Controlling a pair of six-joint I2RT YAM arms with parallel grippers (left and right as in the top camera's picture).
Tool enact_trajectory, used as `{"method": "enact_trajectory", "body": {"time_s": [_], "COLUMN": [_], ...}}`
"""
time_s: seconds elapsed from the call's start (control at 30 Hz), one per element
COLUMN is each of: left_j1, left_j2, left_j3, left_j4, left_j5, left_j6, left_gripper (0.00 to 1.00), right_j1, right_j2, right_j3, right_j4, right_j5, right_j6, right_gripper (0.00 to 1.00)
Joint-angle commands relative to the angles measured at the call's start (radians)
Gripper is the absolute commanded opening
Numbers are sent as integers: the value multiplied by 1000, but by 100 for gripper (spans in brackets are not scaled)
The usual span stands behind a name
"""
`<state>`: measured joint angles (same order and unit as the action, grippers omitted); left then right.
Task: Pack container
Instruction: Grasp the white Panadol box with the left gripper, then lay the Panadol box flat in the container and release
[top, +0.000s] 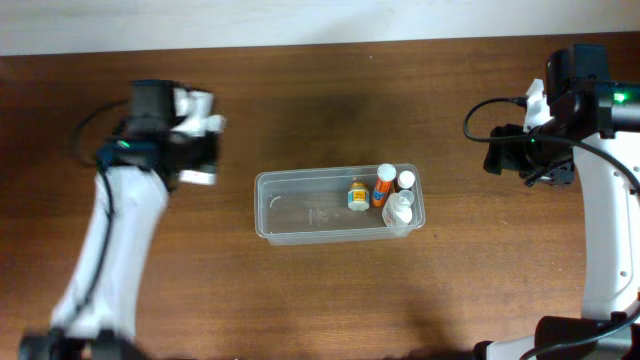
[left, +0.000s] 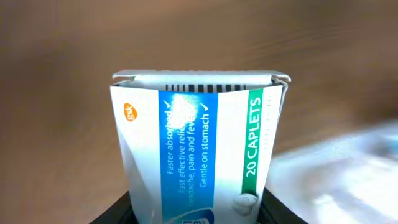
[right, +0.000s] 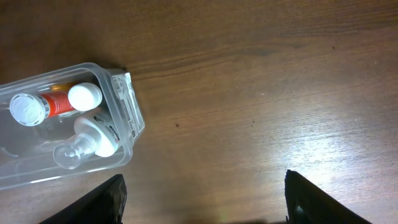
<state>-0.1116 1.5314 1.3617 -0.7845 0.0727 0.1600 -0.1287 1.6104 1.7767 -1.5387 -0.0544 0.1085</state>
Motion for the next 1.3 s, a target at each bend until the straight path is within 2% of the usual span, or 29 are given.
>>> {"method": "enact_trajectory", "body": {"time_s": [0.0,0.1,0.23,0.53,0.67,0.7,0.73,0.77,0.8,1.03,1.13,1.27], "left_j1": [-162,-304,-413,-460,-460,-460,-460,-460,-459,-372,-255,-80], "left_j2": [-64,-53,11,226,247,243,235,224,206,8,-72,-105], "left_j3": [2,-8,-43,-52,-52,-50,-46,-42,-37,-20,-20,-20], "left_j4": [-10,-20,-16,17,13,11,5,-3,-12,4,35,59], "left_j5": [16,-9,-10,-35,-35,-37,-41,-45,-58,-183,-186,-183], "left_j6": [114,165,202,235,235,235,235,234,225,75,4,-124], "left_gripper": [43,43,44,45,59,73,95,99,99,99,99,99], "right_j1": [-3,-3,-3,-3,-3,-3,-3,-3,-3,16,57,121], "right_j2": [1,1,1,1,1,1,1,1,1,1,1,3], "right_j3": [-5,-5,-5,-5,-5,-5,-5,-5,-5,-5,-5,-5], "right_j4": [7,8,8,8,8,8,8,8,8,54,144,282], "right_j5": [-13,-14,-14,-14,-14,-14,-14,-14,-14,-21,-21,-20], "right_j6": [0,0,0,0,0,-1,-1,-1,-1,-27,-49,-79], "right_gripper": [73,73,73,73,73,73,73,73,73,73,74,84]}}
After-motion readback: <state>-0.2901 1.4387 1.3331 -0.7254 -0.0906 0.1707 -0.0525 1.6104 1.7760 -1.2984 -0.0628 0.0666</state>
